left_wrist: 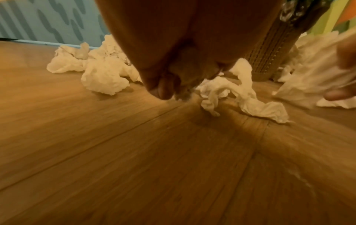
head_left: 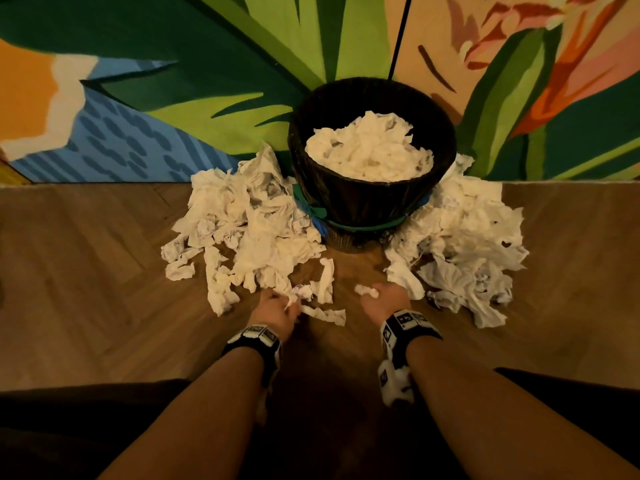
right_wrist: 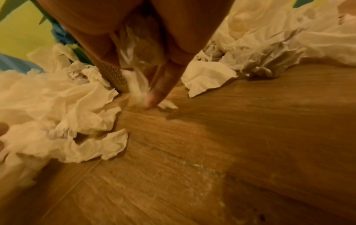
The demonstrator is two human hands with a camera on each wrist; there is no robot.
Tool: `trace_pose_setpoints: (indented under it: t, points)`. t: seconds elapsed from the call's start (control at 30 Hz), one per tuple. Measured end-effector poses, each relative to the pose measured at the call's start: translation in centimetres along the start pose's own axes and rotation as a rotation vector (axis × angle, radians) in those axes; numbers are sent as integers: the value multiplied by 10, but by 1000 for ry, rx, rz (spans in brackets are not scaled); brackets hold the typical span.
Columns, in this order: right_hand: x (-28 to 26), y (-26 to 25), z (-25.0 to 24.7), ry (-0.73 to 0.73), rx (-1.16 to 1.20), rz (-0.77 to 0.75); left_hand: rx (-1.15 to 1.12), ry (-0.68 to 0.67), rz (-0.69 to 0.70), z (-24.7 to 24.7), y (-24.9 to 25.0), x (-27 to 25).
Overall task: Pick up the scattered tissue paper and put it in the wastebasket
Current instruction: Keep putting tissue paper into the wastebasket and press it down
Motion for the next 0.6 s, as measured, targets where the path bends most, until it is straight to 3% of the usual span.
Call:
trace_pose_setpoints:
  t: [0.13, 0.27, 0.43, 0.6]
  points:
    - [-1, 3, -7, 5, 56, 30, -130, 244, -51, -24, -1, -2]
    - [-9, -6, 1, -30, 81, -37, -343, 368, -105, -31, -13, -6]
    - [-23, -21, 26, -137, -240, -204, -416, 297, -100, -20, -18, -8]
    - [-45, -20, 73, -340, -630, -455, -521, 207, -221, -11, -20, -9]
Point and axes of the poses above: each hand's wrist, its own x-axis towards the middle knuckle, its own z-axis out of the palm, y = z × x, the point moved 7 cm from there along x, towards the middle knuckle, and after that the axes turned 13 degrees about z, right-handed, at the moved point
